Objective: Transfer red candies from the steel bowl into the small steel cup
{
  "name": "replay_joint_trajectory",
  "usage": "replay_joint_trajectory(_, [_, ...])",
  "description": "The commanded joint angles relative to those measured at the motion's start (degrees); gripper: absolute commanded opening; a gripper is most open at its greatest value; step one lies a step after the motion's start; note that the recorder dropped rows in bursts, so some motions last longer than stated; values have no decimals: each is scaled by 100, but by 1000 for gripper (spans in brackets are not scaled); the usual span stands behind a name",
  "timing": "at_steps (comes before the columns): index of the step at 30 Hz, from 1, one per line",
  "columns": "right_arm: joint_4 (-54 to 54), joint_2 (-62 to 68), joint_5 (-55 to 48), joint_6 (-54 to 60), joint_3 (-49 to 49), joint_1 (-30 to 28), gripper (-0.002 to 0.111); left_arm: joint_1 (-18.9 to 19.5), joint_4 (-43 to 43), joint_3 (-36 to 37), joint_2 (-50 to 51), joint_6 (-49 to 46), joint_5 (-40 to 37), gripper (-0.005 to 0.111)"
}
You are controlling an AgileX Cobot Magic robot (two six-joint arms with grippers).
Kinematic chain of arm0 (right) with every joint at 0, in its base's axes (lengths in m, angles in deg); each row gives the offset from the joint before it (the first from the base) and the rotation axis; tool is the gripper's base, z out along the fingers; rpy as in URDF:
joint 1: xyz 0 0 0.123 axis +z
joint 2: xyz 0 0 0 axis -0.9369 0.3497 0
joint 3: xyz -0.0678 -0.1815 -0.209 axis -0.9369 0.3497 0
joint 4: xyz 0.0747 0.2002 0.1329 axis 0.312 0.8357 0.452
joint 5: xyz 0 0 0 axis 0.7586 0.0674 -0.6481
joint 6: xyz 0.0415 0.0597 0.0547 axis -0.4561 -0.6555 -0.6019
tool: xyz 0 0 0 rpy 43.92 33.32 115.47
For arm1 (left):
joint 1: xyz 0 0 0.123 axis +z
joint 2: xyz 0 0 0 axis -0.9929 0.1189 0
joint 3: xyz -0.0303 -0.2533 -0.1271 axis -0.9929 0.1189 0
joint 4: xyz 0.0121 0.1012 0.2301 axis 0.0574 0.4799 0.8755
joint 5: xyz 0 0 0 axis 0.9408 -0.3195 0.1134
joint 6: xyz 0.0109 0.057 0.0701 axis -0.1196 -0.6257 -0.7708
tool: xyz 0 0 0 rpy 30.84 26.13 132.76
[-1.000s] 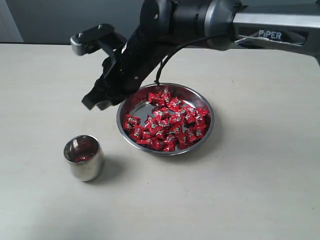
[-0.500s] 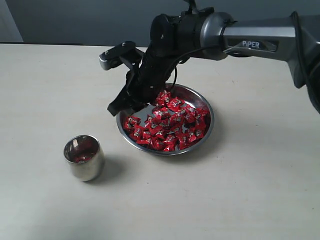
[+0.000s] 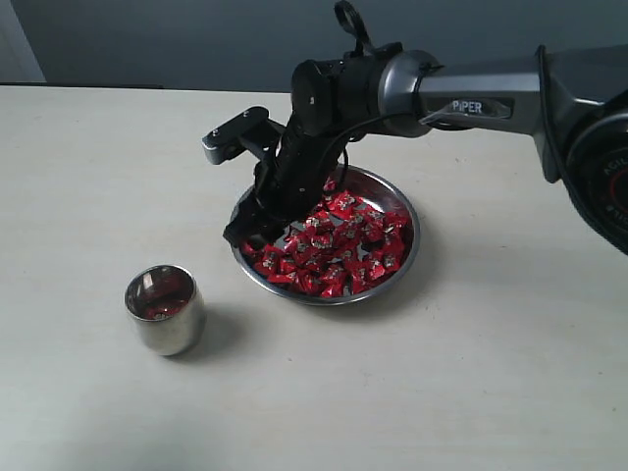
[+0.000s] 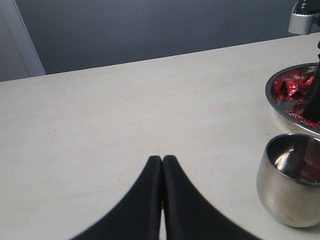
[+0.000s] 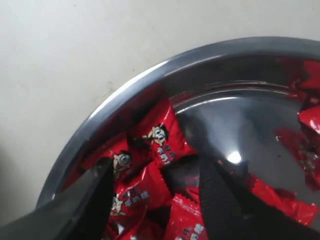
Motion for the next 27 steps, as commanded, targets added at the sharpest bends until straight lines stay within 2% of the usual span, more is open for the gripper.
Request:
replay_joint_trajectory(1, [-17, 42, 322, 10, -20, -28, 52, 15, -16, -6, -25, 31, 54, 0])
replay_joint_trajectory(10, [-50, 163, 337, -12, -20, -28, 51, 15, -16, -6, -25, 31, 54, 0])
replay_joint_trajectory(16, [-49, 187, 390, -31, -20, -28, 41, 15, -16, -6, -25, 31, 54, 0])
replay_joint_trajectory(21, [-49, 236, 390, -73, -20, -28, 39, 15, -16, -6, -25, 31, 54, 0])
replay_joint_trajectory(23, [-49, 236, 390, -141, -20, -28, 29, 15, -16, -6, -25, 31, 54, 0])
replay_joint_trajectory(27, [-49, 202, 390, -139, -20, -28, 0, 15, -16, -6, -25, 31, 54, 0])
